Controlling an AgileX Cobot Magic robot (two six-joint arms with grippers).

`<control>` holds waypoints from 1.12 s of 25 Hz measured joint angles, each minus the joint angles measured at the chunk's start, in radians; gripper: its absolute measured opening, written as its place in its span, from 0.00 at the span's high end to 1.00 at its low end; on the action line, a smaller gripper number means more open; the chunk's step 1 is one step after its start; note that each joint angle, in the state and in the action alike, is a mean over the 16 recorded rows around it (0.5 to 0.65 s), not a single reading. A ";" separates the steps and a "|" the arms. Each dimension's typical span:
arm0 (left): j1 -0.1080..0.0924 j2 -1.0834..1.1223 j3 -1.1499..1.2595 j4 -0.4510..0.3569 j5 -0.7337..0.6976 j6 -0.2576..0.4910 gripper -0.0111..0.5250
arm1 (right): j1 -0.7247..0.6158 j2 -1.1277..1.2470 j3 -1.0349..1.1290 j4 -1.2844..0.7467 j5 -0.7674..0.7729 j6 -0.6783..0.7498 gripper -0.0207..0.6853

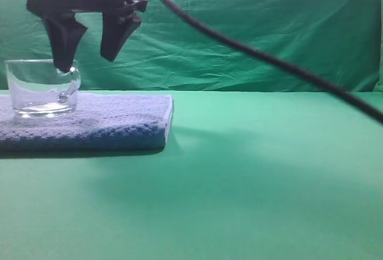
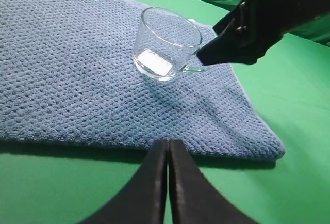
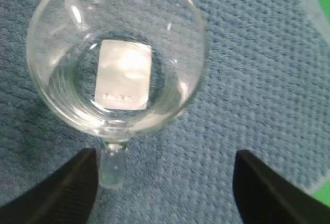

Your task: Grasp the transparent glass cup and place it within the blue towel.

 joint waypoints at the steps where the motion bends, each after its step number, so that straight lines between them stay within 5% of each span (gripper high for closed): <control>1: 0.000 0.000 0.000 0.000 0.000 0.000 0.98 | 0.000 -0.015 0.000 -0.007 0.019 0.005 0.73; 9: 0.000 0.000 0.000 0.000 0.000 0.000 0.98 | 0.000 -0.132 0.000 -0.031 0.121 0.041 0.96; 28: 0.000 0.000 0.000 0.000 0.000 0.000 0.98 | -0.058 -0.454 0.049 -0.110 0.152 0.212 0.90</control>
